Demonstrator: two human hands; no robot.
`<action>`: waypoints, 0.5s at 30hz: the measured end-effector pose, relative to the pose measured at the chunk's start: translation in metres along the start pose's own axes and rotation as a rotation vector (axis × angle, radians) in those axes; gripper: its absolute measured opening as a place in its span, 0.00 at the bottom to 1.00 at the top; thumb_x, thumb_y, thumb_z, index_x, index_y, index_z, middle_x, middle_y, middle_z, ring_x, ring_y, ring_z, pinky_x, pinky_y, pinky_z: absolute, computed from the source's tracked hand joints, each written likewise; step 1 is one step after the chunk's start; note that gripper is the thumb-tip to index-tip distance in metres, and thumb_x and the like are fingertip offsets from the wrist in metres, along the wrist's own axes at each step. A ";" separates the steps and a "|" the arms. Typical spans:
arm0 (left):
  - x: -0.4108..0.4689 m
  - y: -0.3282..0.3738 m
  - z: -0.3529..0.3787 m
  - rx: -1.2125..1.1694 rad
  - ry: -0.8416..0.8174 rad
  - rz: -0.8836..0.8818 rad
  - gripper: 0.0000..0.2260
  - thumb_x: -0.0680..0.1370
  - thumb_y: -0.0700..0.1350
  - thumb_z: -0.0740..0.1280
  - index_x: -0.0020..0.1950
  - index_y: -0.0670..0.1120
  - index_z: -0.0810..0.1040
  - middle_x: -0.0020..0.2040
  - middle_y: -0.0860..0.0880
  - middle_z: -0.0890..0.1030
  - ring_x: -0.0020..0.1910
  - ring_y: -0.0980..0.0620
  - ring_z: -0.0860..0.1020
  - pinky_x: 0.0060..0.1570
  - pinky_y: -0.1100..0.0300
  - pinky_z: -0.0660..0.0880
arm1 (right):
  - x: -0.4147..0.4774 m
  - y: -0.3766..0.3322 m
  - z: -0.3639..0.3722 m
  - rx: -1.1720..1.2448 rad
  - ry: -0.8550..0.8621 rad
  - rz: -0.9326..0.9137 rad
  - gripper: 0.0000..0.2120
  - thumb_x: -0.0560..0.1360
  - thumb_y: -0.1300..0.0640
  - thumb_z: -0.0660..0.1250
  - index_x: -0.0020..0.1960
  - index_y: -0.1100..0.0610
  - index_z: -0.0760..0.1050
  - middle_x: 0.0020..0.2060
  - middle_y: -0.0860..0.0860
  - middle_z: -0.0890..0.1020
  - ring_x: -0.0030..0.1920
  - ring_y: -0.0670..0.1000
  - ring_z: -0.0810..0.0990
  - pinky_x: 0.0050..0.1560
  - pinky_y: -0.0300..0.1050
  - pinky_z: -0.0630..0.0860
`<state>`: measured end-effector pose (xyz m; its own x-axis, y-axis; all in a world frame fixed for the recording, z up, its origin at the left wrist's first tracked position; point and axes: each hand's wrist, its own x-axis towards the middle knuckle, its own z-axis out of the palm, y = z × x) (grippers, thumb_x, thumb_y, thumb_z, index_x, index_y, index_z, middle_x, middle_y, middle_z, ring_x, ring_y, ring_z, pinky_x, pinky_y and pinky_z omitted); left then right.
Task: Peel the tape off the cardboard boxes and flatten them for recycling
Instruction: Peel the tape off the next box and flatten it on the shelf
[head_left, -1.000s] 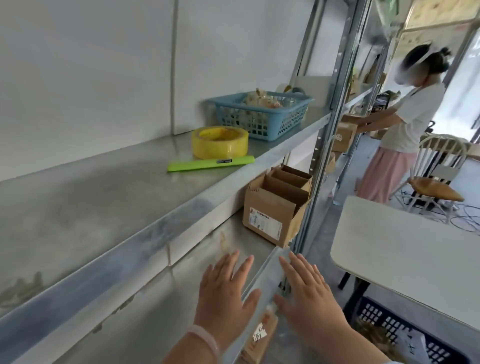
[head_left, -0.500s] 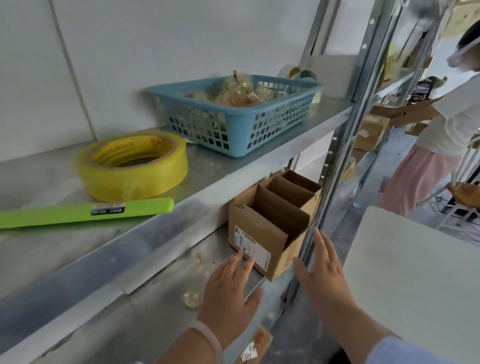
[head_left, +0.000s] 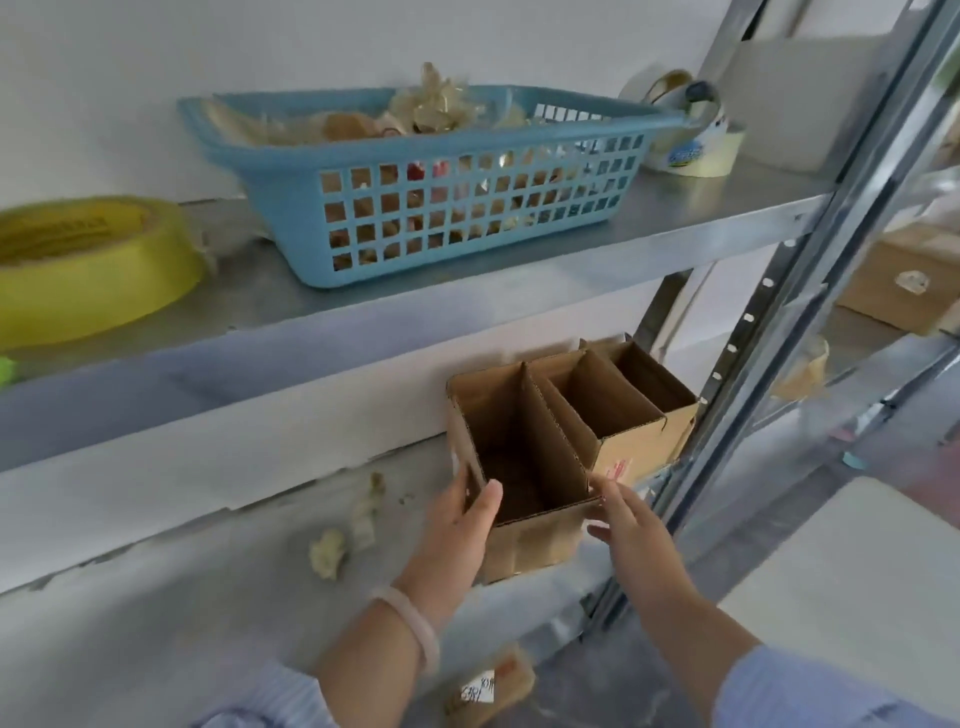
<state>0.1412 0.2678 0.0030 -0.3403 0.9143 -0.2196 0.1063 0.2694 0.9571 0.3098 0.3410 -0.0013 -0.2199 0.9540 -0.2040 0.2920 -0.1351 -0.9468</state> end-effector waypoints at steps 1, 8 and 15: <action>-0.002 0.002 -0.003 -0.025 0.027 -0.033 0.17 0.78 0.64 0.58 0.65 0.63 0.70 0.64 0.58 0.76 0.65 0.55 0.73 0.64 0.56 0.71 | 0.002 0.000 0.002 -0.010 -0.043 -0.014 0.14 0.82 0.44 0.50 0.52 0.37 0.75 0.59 0.45 0.77 0.62 0.50 0.73 0.64 0.44 0.69; -0.001 0.038 -0.042 0.186 0.084 -0.218 0.25 0.63 0.76 0.55 0.45 0.58 0.71 0.43 0.60 0.73 0.44 0.59 0.73 0.50 0.58 0.68 | 0.010 -0.002 0.023 -0.115 -0.299 -0.172 0.12 0.79 0.42 0.58 0.57 0.24 0.69 0.54 0.29 0.72 0.55 0.37 0.73 0.46 0.26 0.72; -0.007 0.035 -0.063 0.129 0.153 -0.291 0.51 0.63 0.73 0.66 0.79 0.55 0.50 0.72 0.48 0.70 0.68 0.44 0.72 0.66 0.47 0.70 | 0.024 -0.005 0.045 -0.284 -0.447 -0.339 0.19 0.81 0.52 0.59 0.62 0.27 0.69 0.63 0.25 0.67 0.66 0.35 0.65 0.65 0.35 0.64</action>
<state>0.0887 0.2520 0.0498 -0.5092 0.7401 -0.4393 0.0984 0.5571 0.8246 0.2616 0.3530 -0.0128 -0.6935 0.7190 -0.0461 0.3602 0.2906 -0.8864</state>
